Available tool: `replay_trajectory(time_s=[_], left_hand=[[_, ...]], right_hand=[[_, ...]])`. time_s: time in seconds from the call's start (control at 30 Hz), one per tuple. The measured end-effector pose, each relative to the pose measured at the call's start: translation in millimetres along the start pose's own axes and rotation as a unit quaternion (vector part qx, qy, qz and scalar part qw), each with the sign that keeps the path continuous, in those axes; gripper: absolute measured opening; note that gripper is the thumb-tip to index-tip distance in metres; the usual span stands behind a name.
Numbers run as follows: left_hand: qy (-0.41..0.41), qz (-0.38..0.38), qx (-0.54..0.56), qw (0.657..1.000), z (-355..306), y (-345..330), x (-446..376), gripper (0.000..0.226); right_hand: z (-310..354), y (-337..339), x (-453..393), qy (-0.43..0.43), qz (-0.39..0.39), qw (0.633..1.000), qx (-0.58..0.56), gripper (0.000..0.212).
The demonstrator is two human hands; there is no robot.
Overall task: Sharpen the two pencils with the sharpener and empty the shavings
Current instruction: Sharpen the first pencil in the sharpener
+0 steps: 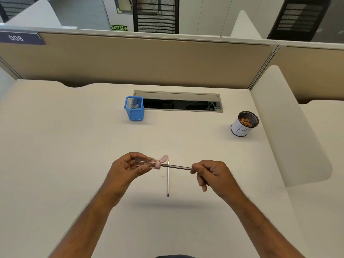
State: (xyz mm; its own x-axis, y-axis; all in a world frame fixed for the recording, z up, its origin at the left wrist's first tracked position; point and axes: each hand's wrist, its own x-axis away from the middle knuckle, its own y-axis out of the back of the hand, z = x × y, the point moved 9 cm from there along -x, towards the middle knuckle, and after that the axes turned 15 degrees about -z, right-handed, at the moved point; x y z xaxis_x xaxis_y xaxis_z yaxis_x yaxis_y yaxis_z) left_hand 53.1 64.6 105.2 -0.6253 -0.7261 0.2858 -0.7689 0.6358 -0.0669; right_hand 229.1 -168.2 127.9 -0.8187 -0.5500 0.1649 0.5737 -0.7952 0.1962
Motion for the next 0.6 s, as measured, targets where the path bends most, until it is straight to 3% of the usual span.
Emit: replay_trajectory(time_s=[0.07,0.2,0.33,0.6], left_hand=[[-0.001,0.000,-0.007,1.000,-1,0,0,0.034],[0.004,-0.002,-0.010,1.000,1,1,1,0.043],[0.009,-0.009,0.008,1.000,5,2,3,0.060],[0.008,-0.015,0.017,1.000,3,2,2,0.064]], right_hand=[[-4,-2,0,-0.020,0.012,1.000,-0.005,0.041],[-5,-2,3,-0.036,0.022,0.999,-0.020,0.032],[5,2,3,-0.007,0.015,1.000,-0.010,0.020],[6,12,2,0.044,-0.037,0.998,0.016,0.023]])
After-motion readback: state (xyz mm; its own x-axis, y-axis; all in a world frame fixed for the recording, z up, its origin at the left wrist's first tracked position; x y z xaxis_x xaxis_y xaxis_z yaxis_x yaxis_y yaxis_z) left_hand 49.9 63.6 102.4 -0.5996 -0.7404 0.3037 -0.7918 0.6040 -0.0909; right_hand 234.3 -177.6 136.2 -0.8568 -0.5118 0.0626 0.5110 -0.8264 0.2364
